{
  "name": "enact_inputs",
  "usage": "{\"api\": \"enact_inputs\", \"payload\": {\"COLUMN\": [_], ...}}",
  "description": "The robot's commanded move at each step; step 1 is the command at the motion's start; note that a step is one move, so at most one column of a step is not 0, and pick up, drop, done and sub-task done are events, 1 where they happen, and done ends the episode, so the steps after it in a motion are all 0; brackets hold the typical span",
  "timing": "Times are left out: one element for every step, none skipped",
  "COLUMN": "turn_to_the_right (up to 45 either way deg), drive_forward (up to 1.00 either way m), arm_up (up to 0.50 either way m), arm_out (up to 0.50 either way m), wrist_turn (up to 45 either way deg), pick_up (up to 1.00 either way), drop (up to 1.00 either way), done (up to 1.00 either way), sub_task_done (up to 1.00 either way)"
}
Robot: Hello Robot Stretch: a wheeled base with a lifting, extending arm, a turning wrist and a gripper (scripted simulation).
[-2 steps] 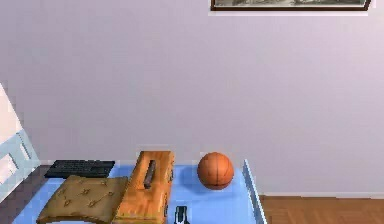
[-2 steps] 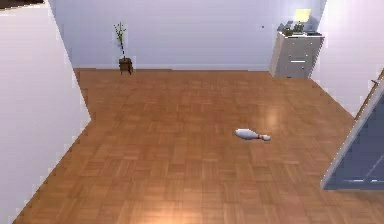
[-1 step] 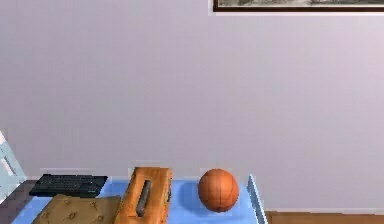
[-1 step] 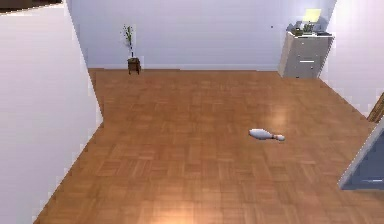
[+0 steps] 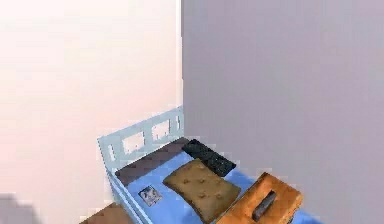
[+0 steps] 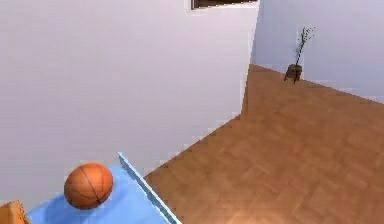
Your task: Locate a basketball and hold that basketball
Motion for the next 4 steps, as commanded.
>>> {"api": "enact_inputs", "payload": {"turn_to_the_right": [-30.0, 0.0, 0.0, 0.0], "drive_forward": [0.00, 0.00, 0.00, 0.00], "arm_up": [0.00, 0.50, 0.08, 0.00], "arm_out": [0.00, 0.00, 0.00, 0.44], "wrist_turn": [0.0, 0.0, 0.0, 0.0], "pick_up": [0.00, 0.00, 0.00, 0.00], "drop": [0.00, 0.00, 0.00, 0.00], "done": [0.00, 0.00, 0.00, 0.00], "sub_task_done": [0.00, 0.00, 0.00, 0.00]}}
